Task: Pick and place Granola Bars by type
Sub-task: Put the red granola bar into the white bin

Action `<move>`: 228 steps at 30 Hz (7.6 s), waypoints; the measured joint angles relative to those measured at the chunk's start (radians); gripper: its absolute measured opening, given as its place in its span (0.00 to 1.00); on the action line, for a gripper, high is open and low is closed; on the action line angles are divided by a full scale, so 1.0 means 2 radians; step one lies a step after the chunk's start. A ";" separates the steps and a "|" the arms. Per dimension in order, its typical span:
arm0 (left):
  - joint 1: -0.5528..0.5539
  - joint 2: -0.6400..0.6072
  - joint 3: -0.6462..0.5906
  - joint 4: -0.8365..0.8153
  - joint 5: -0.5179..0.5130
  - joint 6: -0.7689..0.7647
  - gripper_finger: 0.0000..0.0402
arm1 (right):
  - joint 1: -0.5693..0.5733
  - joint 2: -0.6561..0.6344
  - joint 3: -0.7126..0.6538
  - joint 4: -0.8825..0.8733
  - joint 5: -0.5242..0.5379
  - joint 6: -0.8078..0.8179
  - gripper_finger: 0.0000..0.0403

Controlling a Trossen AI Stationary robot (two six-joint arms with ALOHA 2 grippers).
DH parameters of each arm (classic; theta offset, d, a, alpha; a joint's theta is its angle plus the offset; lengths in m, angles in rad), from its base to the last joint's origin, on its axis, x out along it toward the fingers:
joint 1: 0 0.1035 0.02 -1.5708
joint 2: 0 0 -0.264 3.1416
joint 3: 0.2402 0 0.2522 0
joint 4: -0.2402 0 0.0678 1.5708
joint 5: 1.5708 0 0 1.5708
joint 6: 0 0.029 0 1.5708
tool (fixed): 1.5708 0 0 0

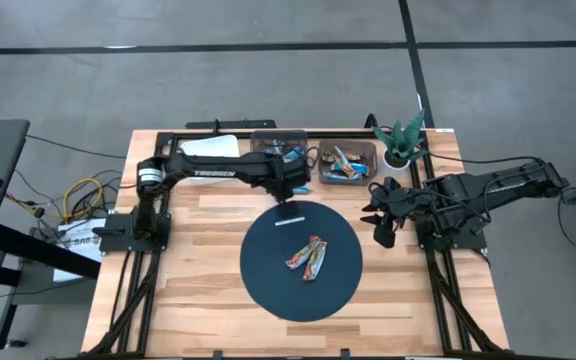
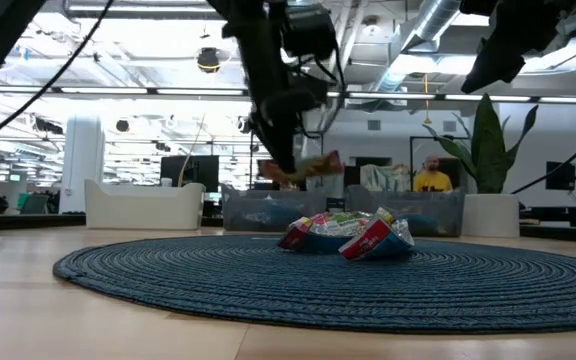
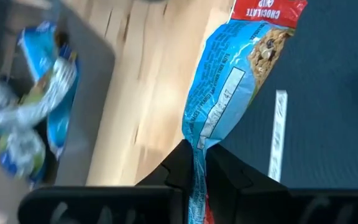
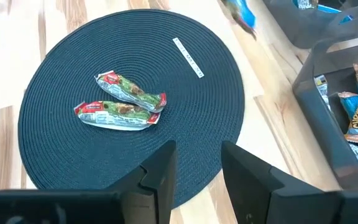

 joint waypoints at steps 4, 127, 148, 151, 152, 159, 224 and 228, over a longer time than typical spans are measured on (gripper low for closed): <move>-0.005 -0.035 -0.007 -0.033 -0.003 -0.028 0.06 | 0.000 0.000 0.000 0.003 0.000 0.000 0.30; -0.167 -0.049 -0.038 0.081 0.043 -0.303 0.38 | 0.001 0.000 0.000 0.058 -0.050 -0.059 0.30; -0.163 0.069 -0.003 0.068 0.049 -0.318 0.48 | 0.001 0.000 0.000 0.059 -0.065 -0.073 0.30; -0.161 0.086 -0.003 0.081 0.087 -0.319 0.48 | 0.001 0.000 0.000 0.059 -0.066 -0.073 0.30; -0.161 0.091 -0.004 0.089 0.101 -0.320 0.48 | 0.001 0.000 0.000 0.059 -0.066 -0.073 0.30; -0.161 0.104 -0.004 0.126 0.122 -0.326 0.48 | 0.001 0.000 0.000 0.059 -0.066 -0.073 0.30; 0.176 -0.367 -0.380 -0.050 -0.087 -0.269 0.08 | 0.000 0.000 0.000 0.055 -0.057 -0.078 0.30; 0.181 -0.370 -0.393 -0.033 -0.116 -0.259 0.11 | 0.000 0.000 0.000 0.055 -0.057 -0.077 0.30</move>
